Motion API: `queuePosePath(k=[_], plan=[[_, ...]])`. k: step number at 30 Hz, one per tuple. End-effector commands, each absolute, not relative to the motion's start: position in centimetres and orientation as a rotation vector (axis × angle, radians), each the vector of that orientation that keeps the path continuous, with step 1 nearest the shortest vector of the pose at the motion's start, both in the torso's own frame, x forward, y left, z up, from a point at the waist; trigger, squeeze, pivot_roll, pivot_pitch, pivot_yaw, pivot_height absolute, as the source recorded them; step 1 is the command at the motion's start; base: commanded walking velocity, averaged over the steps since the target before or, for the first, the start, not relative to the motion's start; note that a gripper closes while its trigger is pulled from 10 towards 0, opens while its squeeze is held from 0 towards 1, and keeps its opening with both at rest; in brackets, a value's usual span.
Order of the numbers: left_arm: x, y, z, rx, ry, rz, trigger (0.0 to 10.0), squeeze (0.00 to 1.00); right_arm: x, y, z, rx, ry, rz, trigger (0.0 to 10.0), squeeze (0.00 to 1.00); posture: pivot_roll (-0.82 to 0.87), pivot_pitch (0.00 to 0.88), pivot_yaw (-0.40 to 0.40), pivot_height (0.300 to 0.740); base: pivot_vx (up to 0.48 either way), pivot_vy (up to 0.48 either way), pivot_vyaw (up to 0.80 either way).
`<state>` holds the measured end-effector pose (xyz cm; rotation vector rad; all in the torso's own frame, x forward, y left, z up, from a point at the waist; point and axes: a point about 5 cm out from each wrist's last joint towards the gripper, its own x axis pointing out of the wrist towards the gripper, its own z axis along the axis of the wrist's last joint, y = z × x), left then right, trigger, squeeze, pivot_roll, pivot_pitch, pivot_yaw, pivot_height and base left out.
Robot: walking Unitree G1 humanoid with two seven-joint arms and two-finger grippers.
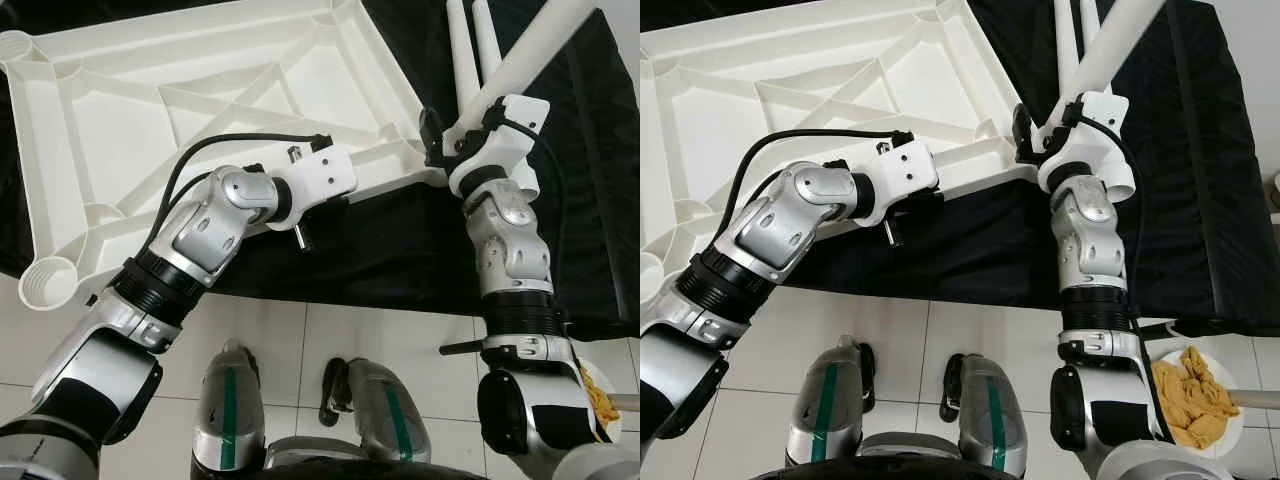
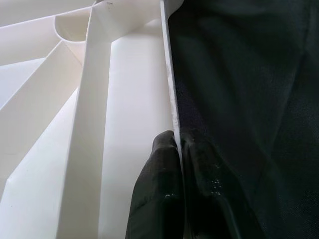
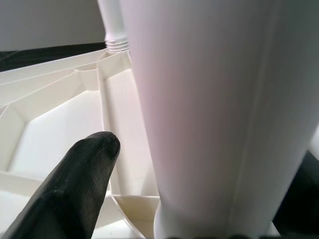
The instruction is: Building children table
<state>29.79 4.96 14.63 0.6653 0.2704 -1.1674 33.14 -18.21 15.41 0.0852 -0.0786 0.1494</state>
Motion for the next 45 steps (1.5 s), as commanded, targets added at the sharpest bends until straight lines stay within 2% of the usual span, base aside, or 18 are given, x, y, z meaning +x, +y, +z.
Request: queuePosePath(k=[1,7,15,24,27,30,31,33,34,37,38,40,42,43,45], plan=[[29.0,4.8,13.0,0.682,0.363,-1.240,10.0,0.00,33.2,-18.5,15.5,0.049,-0.096,0.222,10.0,0.00,0.08,0.064,-0.070,0.740,0.000,0.000,0.00],[28.9,4.8,12.9,0.684,0.362,-1.241,10.0,0.00,33.5,-21.0,15.7,-0.029,-0.101,0.332,10.0,0.00,0.08,0.057,-0.071,0.740,0.000,0.000,0.00],[28.9,4.9,12.8,0.686,0.365,-1.245,10.0,0.00,33.3,-23.2,15.6,-0.034,-0.074,0.462,10.0,0.00,0.08,0.052,-0.065,0.740,0.000,0.000,0.00],[28.8,4.7,12.8,0.688,0.363,-1.252,10.0,0.00,33.0,-23.3,14.4,-0.013,-0.028,0.565,10.0,0.00,0.08,0.046,-0.061,0.740,0.000,0.000,0.00],[28.8,4.7,12.8,0.688,0.363,-1.254,10.0,0.00,33.1,-23.2,14.3,-0.014,-0.024,0.585,9.7,0.00,0.08,0.040,-0.060,0.740,0.000,0.000,0.00],[28.7,4.7,12.7,0.690,0.363,-1.256,10.0,0.00,33.4,-23.2,14.4,-0.017,-0.027,0.585,10.0,0.00,0.08,0.035,-0.058,0.740,0.000,0.000,0.00],[28.7,4.7,12.7,0.691,0.363,-1.256,10.0,0.00,33.5,-23.3,14.4,-0.017,-0.032,0.584,9.6,0.00,0.08,0.032,-0.058,0.740,0.000,0.000,0.00],[28.7,4.7,12.7,0.692,0.363,-1.257,10.0,0.00,33.7,-23.4,14.6,-0.018,-0.041,0.576,9.8,0.00,0.09,0.032,-0.058,0.740,0.000,0.000,0.00],[28.7,4.6,12.8,0.692,0.361,-1.257,10.0,0.00,34.1,-23.5,15.0,-0.009,-0.058,0.565,7.6,0.00,0.09,0.030,-0.058,0.740,0.000,0.000,0.00],[28.8,4.6,12.8,0.693,0.361,-1.257,10.0,0.00,34.3,-23.5,15.3,-0.003,-0.072,0.556,7.6,0.00,0.09,0.030,-0.058,0.740,0.000,0.000,0.00],[28.8,4.6,12.8,0.693,0.361,-1.257,10.0,0.00,34.4,-23.5,15.3,-0.010,-0.073,0.560,8.3,0.00,0.08,0.030,-0.058,0.740,0.000,0.000,0.00],[28.8,4.6,12.8,0.693,0.361,-1.256,10.0,0.00,34.4,-23.4,15.4,-0.016,-0.074,0.563,8.3,0.00,0.08,0.030,-0.058,0.740,0.000,0.000,0.00],[28.8,4.6,12.8,0.694,0.361,-1.256,10.0,0.00,34.4,-23.5,15.3,-0.035,-0.066,0.568,4.7,0.00,0.08,0.030,-0.058,0.740,0.000,0.000,0.00],[28.8,4.6,12.8,0.694,0.360,-1.256,10.0,0.00,34.4,-23.5,15.3,-0.042,-0.061,0.569,0.4,0.00,0.08,0.030,-0.059,0.740,0.000,0.000,0.00],[28.9,4.6,12.8,0.694,0.359,-1.255,10.0,0.00,34.5,-23.5,15.2,-0.043,-0.048,0.577,0.0,0.00,0.09,0.031,-0.061,0.740,0.000,0.000,0.00]])
